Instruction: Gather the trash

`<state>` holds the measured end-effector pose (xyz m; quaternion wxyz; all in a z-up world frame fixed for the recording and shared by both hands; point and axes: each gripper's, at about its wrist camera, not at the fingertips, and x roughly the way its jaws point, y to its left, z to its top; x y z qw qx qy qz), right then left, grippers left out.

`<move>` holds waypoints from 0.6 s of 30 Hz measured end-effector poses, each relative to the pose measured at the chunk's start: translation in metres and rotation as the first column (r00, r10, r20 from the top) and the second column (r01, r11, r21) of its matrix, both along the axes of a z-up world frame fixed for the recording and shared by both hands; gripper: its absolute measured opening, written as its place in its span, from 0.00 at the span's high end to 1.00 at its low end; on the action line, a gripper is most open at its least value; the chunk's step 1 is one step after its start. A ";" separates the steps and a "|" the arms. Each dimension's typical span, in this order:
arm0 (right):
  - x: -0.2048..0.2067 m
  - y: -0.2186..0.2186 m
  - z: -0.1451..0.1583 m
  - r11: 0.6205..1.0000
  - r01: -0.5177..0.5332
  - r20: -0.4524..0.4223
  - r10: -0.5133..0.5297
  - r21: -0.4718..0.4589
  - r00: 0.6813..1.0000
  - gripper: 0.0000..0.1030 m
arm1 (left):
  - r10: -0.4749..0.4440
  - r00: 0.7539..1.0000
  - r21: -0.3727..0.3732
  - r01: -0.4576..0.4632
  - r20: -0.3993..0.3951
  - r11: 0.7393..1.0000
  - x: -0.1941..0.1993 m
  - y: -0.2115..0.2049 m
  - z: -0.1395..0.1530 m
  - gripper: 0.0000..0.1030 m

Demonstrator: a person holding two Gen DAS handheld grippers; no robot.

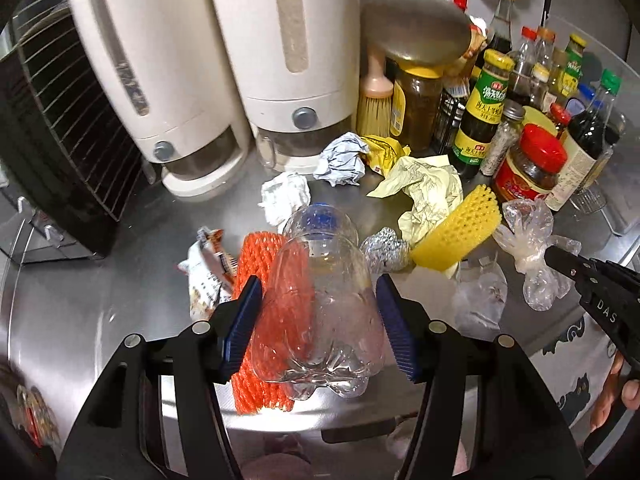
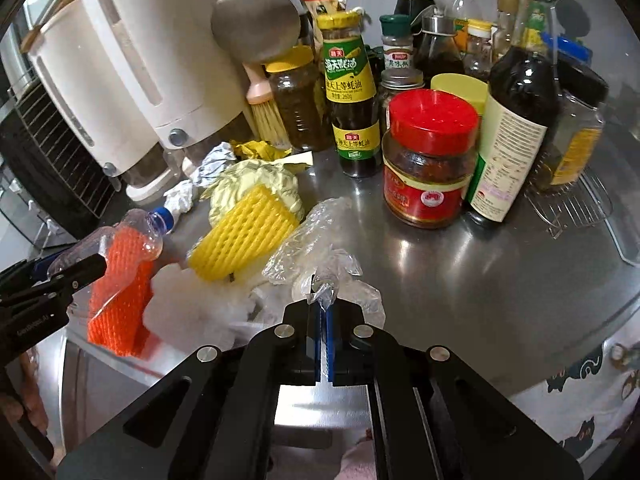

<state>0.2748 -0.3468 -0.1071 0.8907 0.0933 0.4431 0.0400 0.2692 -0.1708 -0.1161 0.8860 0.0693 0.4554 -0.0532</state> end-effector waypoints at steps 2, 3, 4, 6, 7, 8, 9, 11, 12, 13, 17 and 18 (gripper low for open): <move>-0.009 0.006 0.003 1.000 -0.002 0.005 0.002 -0.002 1.000 0.97 | 0.001 1.000 -0.009 -0.001 0.012 1.000 -0.013 0.006 0.005 0.46; -0.014 0.009 0.004 1.000 -0.004 0.009 0.004 -0.005 1.000 0.97 | 0.002 1.000 -0.012 -0.002 0.020 1.000 -0.018 0.009 0.008 0.46; -0.020 0.013 0.006 1.000 -0.006 0.014 0.006 -0.007 1.000 0.97 | 0.004 0.999 -0.017 -0.004 0.036 1.000 -0.023 0.013 0.011 0.46; -0.027 0.020 0.008 1.000 -0.010 0.021 0.011 -0.009 1.000 0.97 | 0.011 0.997 -0.027 -0.009 0.070 1.000 -0.031 0.021 0.019 0.47; -0.032 0.026 0.009 1.000 -0.021 0.019 0.021 -0.001 1.000 0.97 | 0.014 0.997 -0.028 -0.012 0.070 1.000 -0.033 0.024 0.020 0.48; -0.035 0.030 0.010 1.000 -0.028 0.020 0.027 0.005 0.999 0.97 | 0.018 0.998 -0.031 -0.016 0.066 0.999 -0.034 0.026 0.022 0.49; -0.040 0.035 0.011 0.999 -0.036 0.023 0.035 0.007 0.999 0.97 | 0.023 0.998 -0.038 -0.020 0.063 0.999 -0.038 0.030 0.024 0.50; -0.049 0.045 0.015 0.999 -0.053 0.030 0.053 0.005 0.998 0.97 | 0.031 0.997 -0.039 -0.028 0.069 0.999 -0.047 0.036 0.028 0.63; -0.054 0.052 0.018 0.998 -0.063 0.035 0.063 0.003 0.997 0.97 | 0.038 0.997 -0.037 -0.036 0.072 0.999 -0.054 0.040 0.031 0.85; -0.056 0.057 0.020 0.997 -0.071 0.038 0.071 0.002 0.997 0.97 | 0.043 0.997 -0.051 -0.040 0.057 0.998 -0.058 0.046 0.032 1.00; -0.068 0.081 0.021 0.995 -0.100 0.043 0.099 0.005 0.994 0.97 | 0.062 0.996 -0.053 -0.059 0.058 0.997 -0.075 0.059 0.030 1.00; -0.069 0.090 0.014 0.993 -0.120 0.028 0.119 0.019 0.992 0.97 | 0.057 0.997 -0.050 -0.055 0.051 0.997 -0.078 0.061 0.023 1.00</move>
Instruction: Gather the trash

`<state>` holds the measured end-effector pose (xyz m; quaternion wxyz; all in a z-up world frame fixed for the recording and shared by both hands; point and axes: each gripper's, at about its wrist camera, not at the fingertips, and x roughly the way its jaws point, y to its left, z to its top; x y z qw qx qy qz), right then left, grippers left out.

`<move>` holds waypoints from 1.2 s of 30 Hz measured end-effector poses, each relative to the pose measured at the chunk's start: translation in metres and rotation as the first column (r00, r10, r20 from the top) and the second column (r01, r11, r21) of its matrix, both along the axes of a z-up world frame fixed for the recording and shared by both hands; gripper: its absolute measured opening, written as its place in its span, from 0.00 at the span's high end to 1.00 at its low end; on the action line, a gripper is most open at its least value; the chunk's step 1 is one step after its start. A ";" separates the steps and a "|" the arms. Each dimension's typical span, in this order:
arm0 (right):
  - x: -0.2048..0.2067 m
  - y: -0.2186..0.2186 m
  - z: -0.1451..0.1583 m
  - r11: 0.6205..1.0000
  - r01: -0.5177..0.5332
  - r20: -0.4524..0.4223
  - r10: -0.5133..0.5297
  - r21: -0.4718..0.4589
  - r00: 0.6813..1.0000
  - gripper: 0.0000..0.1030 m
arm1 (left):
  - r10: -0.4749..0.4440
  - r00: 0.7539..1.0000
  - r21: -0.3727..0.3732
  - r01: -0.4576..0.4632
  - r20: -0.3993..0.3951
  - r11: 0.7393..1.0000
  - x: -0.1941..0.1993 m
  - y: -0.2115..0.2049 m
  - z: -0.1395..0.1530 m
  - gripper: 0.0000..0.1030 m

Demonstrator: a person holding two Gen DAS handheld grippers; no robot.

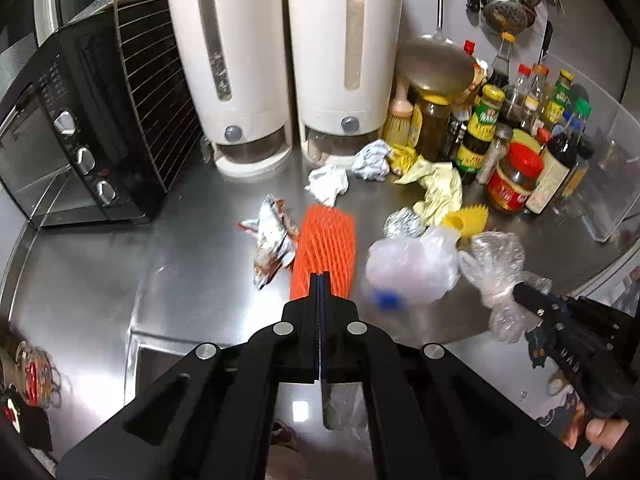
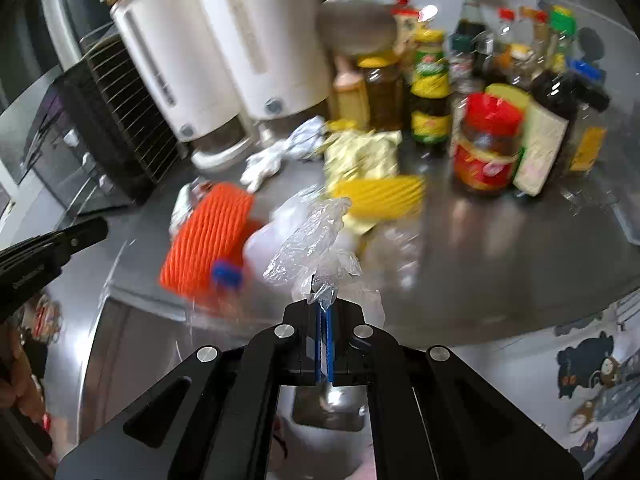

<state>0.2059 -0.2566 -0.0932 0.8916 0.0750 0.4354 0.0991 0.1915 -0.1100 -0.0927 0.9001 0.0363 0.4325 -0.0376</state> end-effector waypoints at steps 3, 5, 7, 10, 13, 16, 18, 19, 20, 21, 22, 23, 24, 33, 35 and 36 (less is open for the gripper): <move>-0.001 0.019 -0.019 0.999 -0.043 -0.047 0.044 0.024 0.998 0.97 | -0.016 0.999 -0.025 0.015 -0.041 1.000 -0.008 0.005 -0.019 1.00; -0.003 0.026 -0.026 0.998 -0.050 -0.057 0.052 0.031 0.997 0.97 | -0.019 0.999 -0.038 0.018 -0.042 0.999 -0.015 0.009 -0.025 1.00; -0.005 0.030 -0.031 0.998 -0.054 -0.062 0.056 0.039 0.996 0.97 | -0.018 0.999 -0.043 0.017 -0.036 0.999 -0.022 0.014 -0.028 1.00; -0.014 0.031 -0.036 0.998 -0.056 -0.056 0.058 0.039 0.997 0.97 | -0.015 1.000 -0.038 0.014 -0.023 0.999 -0.033 0.019 -0.033 1.00; -0.027 0.033 -0.041 0.998 -0.059 -0.052 0.061 0.029 0.997 0.97 | -0.023 0.999 -0.052 0.021 -0.026 0.998 -0.043 0.021 -0.041 0.96; -0.034 0.032 -0.050 0.998 -0.062 -0.065 0.064 0.028 0.996 0.97 | -0.039 0.999 -0.069 0.037 -0.032 0.997 -0.052 0.023 -0.051 0.64; -0.037 0.032 -0.057 0.998 -0.062 -0.073 0.063 0.017 0.995 0.97 | -0.049 0.998 -0.068 0.047 -0.038 0.997 -0.057 0.022 -0.057 0.59; -0.039 0.032 -0.060 0.998 -0.061 -0.076 0.062 0.014 0.995 0.97 | -0.055 0.998 -0.067 0.052 -0.035 0.996 -0.060 0.021 -0.058 0.54; -0.041 0.032 -0.063 0.998 -0.061 -0.079 0.062 0.015 0.995 0.97 | -0.060 0.998 -0.059 0.059 -0.020 0.997 -0.065 0.020 -0.059 0.48; -0.043 0.032 -0.066 0.998 -0.060 -0.081 0.062 0.016 0.995 0.97 | -0.062 0.998 -0.048 0.062 -0.007 0.997 -0.067 0.019 -0.059 0.46; -0.044 0.031 -0.069 0.998 -0.060 -0.086 0.062 0.020 0.994 0.97 | -0.061 0.998 -0.033 0.061 0.009 0.998 -0.071 0.017 -0.059 0.40; -0.046 0.030 -0.072 0.998 -0.061 -0.090 0.062 0.022 0.994 0.97 | -0.061 0.998 -0.025 0.061 0.021 0.998 -0.074 0.016 -0.059 0.36; -0.048 0.030 -0.074 0.998 -0.062 -0.090 0.063 0.023 0.994 0.97 | -0.064 0.998 -0.024 0.064 0.028 0.998 -0.078 0.015 -0.059 0.34; -0.065 0.027 -0.084 0.998 -0.056 -0.074 0.057 0.022 0.996 0.97 | -0.057 0.998 -0.074 0.059 0.035 0.996 -0.100 0.023 -0.072 0.17; -0.067 0.028 -0.088 0.998 -0.057 -0.077 0.059 0.022 0.995 0.97 | -0.056 0.998 -0.073 0.058 0.023 0.996 -0.104 0.024 -0.080 0.16; -0.068 0.028 -0.091 0.998 -0.058 -0.077 0.060 0.022 0.995 0.97 | -0.053 0.998 -0.073 0.054 0.018 0.996 -0.106 0.025 -0.085 0.16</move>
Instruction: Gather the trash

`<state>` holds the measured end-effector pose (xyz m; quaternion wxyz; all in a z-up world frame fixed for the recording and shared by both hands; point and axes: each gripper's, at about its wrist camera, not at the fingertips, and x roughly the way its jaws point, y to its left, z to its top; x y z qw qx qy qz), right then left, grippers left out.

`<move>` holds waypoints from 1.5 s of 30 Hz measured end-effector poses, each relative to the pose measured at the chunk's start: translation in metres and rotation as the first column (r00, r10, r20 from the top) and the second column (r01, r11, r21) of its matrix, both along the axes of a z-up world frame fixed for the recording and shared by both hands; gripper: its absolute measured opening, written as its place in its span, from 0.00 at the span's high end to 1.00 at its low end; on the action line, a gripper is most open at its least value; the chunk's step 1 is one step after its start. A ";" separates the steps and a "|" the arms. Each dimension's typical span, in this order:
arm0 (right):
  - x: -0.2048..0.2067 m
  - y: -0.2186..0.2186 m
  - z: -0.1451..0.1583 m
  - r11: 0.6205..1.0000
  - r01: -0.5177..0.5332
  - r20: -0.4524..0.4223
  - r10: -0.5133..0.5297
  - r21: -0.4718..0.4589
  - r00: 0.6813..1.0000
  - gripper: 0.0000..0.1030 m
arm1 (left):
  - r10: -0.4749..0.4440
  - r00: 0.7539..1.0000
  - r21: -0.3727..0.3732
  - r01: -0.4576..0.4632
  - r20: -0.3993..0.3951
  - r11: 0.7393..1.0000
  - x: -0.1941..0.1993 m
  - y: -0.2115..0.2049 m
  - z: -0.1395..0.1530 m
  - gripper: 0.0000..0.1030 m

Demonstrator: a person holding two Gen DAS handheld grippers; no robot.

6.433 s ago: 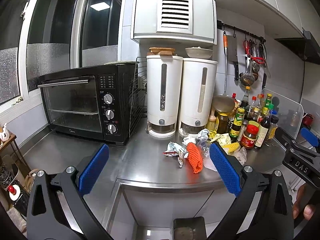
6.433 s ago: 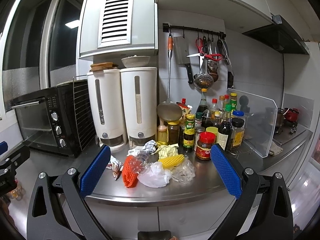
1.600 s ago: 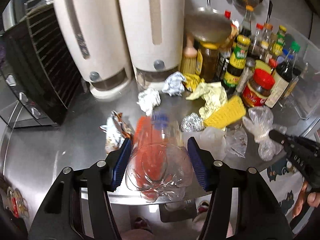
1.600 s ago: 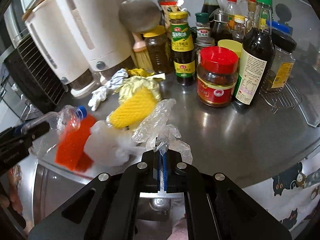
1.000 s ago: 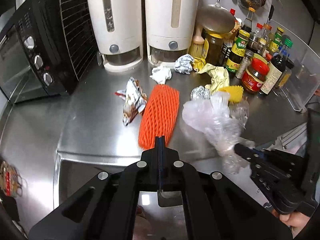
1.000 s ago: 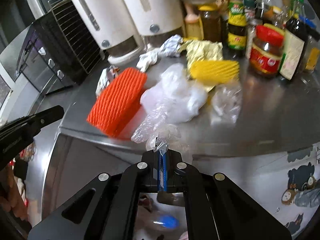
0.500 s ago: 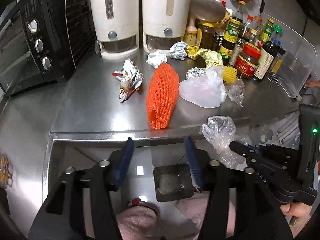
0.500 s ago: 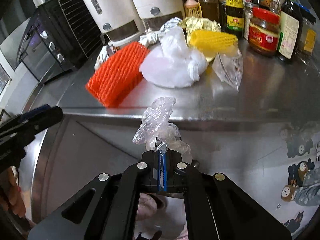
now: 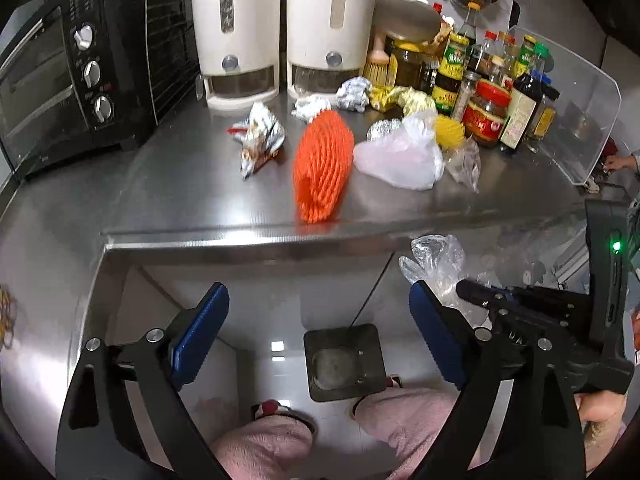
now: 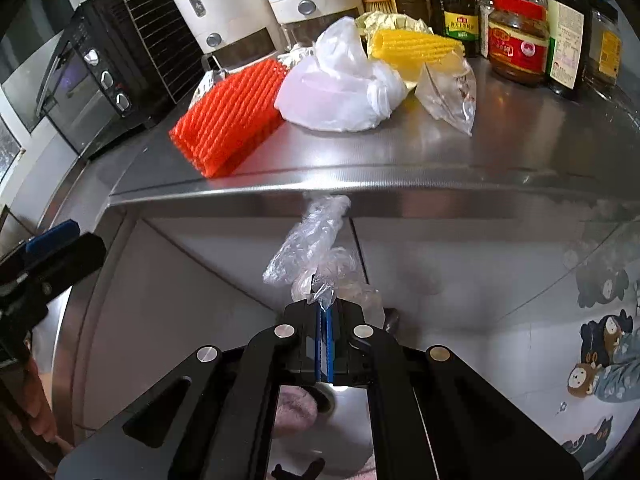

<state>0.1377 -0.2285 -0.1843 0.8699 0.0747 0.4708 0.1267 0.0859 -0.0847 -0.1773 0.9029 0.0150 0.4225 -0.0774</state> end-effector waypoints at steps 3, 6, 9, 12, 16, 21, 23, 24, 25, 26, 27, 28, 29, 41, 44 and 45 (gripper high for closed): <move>-0.003 0.002 -0.007 1.000 -0.007 -0.007 0.007 0.004 1.000 0.97 | 0.009 1.000 -0.016 -0.009 -0.007 1.000 -0.005 0.004 -0.010 0.15; -0.006 0.002 -0.017 1.000 -0.010 -0.019 0.010 0.006 1.000 0.97 | 0.016 1.000 -0.033 -0.016 -0.013 0.999 -0.008 0.005 -0.020 0.13; -0.008 0.003 -0.029 1.000 -0.012 -0.032 0.012 0.004 0.999 0.97 | 0.021 1.000 -0.026 -0.021 -0.009 0.999 -0.010 0.004 -0.030 0.12; -0.012 0.004 -0.041 1.000 -0.018 -0.029 0.018 0.001 0.999 0.97 | 0.028 1.000 -0.028 -0.028 -0.009 0.999 -0.012 0.005 -0.044 0.11; -0.015 0.007 -0.064 1.000 -0.027 -0.045 0.028 0.012 0.999 0.97 | 0.043 0.999 -0.026 -0.043 -0.006 0.999 -0.013 0.007 -0.067 0.11; -0.012 0.005 -0.097 1.000 -0.015 -0.081 0.016 0.011 0.997 0.97 | 0.058 0.998 -0.011 -0.058 -0.026 0.998 -0.010 0.012 -0.105 0.11; -0.008 0.004 -0.109 1.000 -0.016 -0.091 0.015 -0.005 0.996 0.97 | 0.059 0.998 0.011 -0.058 -0.023 0.998 -0.008 0.013 -0.117 0.11; -0.006 0.005 -0.117 1.000 -0.020 -0.095 0.019 -0.013 0.995 0.97 | 0.056 0.998 0.019 -0.056 -0.025 0.998 -0.007 0.012 -0.122 0.11; -0.004 0.005 -0.121 1.000 -0.023 -0.096 0.021 -0.018 0.995 0.97 | 0.056 0.998 0.025 -0.055 -0.025 0.998 -0.006 0.013 -0.128 0.11; -0.003 0.005 -0.127 0.999 -0.027 -0.100 0.025 -0.024 0.995 0.97 | 0.055 0.998 0.028 -0.055 -0.026 0.998 -0.005 0.013 -0.132 0.11; -0.001 0.006 -0.136 0.999 -0.038 -0.107 0.035 -0.027 0.994 0.96 | 0.055 0.998 0.030 -0.055 -0.029 0.998 -0.003 0.013 -0.137 0.11; 0.000 0.005 -0.142 0.999 -0.045 -0.117 0.042 -0.029 0.992 0.96 | 0.056 0.998 0.033 -0.055 -0.035 0.998 -0.001 0.014 -0.143 0.11; 0.001 0.002 -0.150 0.998 -0.049 -0.132 0.045 -0.032 0.990 0.95 | 0.058 0.997 0.036 -0.057 -0.042 0.998 0.001 0.014 -0.148 0.11; 0.027 0.005 -0.216 1.000 -0.020 -0.296 0.013 -0.020 0.955 0.91 | 0.066 0.987 0.039 -0.061 -0.148 0.997 0.026 0.020 -0.182 0.11; 0.030 0.013 -0.215 0.999 -0.024 -0.288 0.015 -0.026 0.957 0.53 | 0.070 0.986 0.031 -0.066 -0.151 0.997 0.026 0.022 -0.181 0.11; 0.030 0.014 -0.212 0.999 -0.023 -0.274 0.013 -0.033 0.962 0.49 | 0.072 0.986 0.031 -0.068 -0.150 0.997 0.027 0.023 -0.180 0.11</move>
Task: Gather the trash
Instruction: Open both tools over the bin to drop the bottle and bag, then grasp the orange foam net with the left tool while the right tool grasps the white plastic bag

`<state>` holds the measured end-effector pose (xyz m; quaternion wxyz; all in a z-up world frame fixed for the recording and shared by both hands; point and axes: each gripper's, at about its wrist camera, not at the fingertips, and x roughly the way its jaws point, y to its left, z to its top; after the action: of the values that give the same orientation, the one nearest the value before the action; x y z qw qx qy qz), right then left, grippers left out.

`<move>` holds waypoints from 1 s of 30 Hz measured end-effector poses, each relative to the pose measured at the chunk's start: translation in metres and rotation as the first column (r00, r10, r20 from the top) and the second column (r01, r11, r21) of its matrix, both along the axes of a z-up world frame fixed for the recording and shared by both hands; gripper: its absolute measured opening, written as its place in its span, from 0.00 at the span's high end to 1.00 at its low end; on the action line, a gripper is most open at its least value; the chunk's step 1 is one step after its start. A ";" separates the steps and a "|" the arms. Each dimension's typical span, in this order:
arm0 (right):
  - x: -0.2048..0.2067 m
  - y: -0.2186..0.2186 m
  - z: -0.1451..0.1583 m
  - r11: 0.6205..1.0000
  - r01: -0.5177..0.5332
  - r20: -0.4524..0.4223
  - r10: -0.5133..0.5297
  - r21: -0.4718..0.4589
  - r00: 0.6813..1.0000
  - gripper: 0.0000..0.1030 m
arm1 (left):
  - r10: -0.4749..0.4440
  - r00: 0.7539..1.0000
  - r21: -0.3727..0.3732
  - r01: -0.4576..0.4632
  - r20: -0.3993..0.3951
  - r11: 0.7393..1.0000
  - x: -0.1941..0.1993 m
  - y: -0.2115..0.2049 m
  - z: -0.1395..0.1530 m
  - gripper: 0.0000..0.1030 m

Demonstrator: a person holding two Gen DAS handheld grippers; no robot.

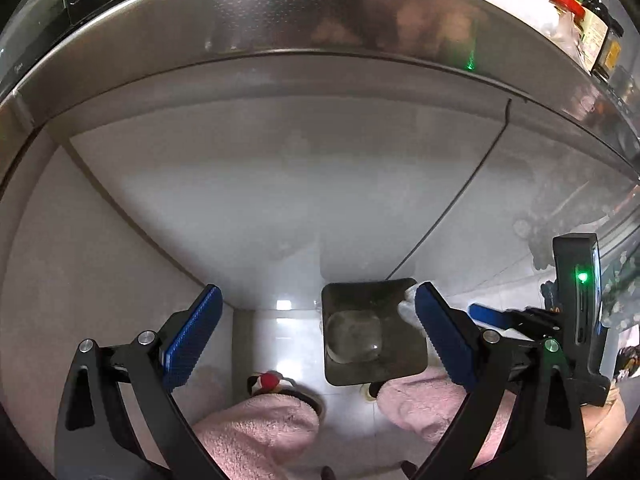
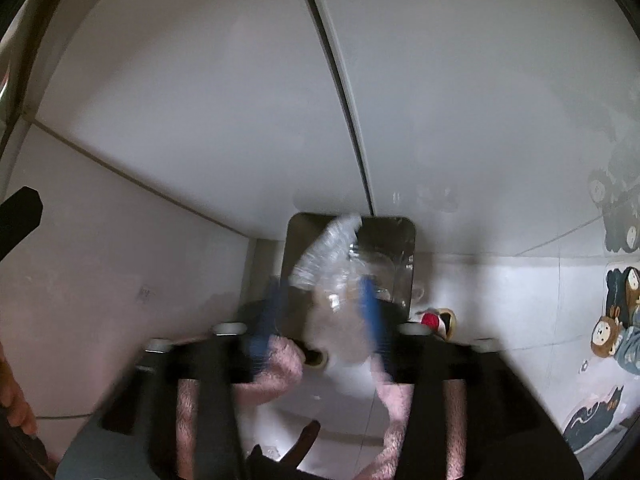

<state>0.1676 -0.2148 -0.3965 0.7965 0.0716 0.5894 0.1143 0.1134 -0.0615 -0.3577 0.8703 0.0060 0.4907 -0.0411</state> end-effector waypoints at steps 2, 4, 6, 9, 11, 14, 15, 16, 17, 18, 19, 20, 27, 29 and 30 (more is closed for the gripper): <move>0.001 0.003 0.003 1.000 -0.002 0.008 0.002 -0.007 1.000 0.49 | 0.006 1.000 0.005 -0.006 0.004 1.000 0.000 0.002 0.003 0.11; 0.002 0.003 0.008 1.000 0.000 0.014 0.000 -0.006 1.000 0.47 | 0.014 1.000 0.013 -0.014 0.006 1.000 0.001 0.004 0.005 0.11; 0.002 0.002 0.017 1.000 -0.001 0.039 0.002 -0.012 0.999 0.35 | 0.025 1.000 0.021 -0.025 0.007 0.999 0.003 0.007 0.008 0.11; -0.002 0.009 0.034 1.000 0.000 0.077 0.001 -0.010 0.997 0.25 | 0.042 0.999 0.023 -0.043 0.010 0.999 0.004 0.013 0.014 0.11; -0.003 0.010 0.049 1.000 -0.003 0.106 0.003 -0.003 0.994 0.22 | 0.054 0.998 0.028 -0.055 0.018 0.998 0.003 0.016 0.021 0.11; -0.005 0.009 0.073 1.000 -0.007 0.168 0.008 -0.009 0.986 0.21 | 0.070 0.997 0.043 -0.071 0.035 0.997 0.002 0.019 0.030 0.11; -0.006 0.010 0.083 1.000 -0.008 0.190 0.009 -0.008 0.982 0.20 | 0.073 0.996 0.050 -0.075 0.041 0.996 0.002 0.020 0.033 0.11; -0.007 0.010 0.093 1.000 -0.009 0.210 0.010 -0.005 0.978 0.20 | 0.077 0.996 0.058 -0.080 0.048 0.995 0.002 0.021 0.038 0.11; -0.009 0.008 0.098 1.000 -0.012 0.221 0.012 0.000 0.975 0.20 | 0.081 0.995 0.064 -0.085 0.056 0.994 0.002 0.021 0.043 0.11; -0.009 0.009 0.110 1.000 -0.014 0.241 0.012 0.008 0.970 0.20 | 0.083 0.995 0.067 -0.087 0.063 0.994 0.002 0.022 0.047 0.11; -0.008 0.009 0.119 1.000 -0.014 0.253 0.011 0.012 0.967 0.20 | 0.085 0.994 0.070 -0.089 0.071 0.994 0.002 0.022 0.052 0.11; -0.008 0.009 0.131 1.000 -0.014 0.274 0.008 0.018 0.962 0.20 | 0.087 0.992 0.075 -0.094 0.086 0.993 0.002 0.023 0.060 0.11; 0.000 0.004 0.206 1.000 0.017 0.400 -0.022 0.015 0.916 0.21 | 0.074 0.980 0.087 -0.091 0.185 0.992 0.008 0.021 0.116 0.11; 0.007 -0.003 0.222 0.999 0.029 0.423 -0.034 0.020 0.905 0.22 | 0.065 0.977 0.092 -0.085 0.202 0.992 0.011 0.020 0.125 0.11; 0.011 -0.004 0.228 0.999 0.035 0.433 -0.040 0.018 0.900 0.27 | 0.060 0.976 0.095 -0.081 0.210 0.992 0.013 0.017 0.133 0.11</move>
<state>0.1784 -0.2186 -0.1684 0.9093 0.0598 0.3954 0.1150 0.1268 -0.0444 -0.2246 0.9161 0.0376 0.3988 0.0161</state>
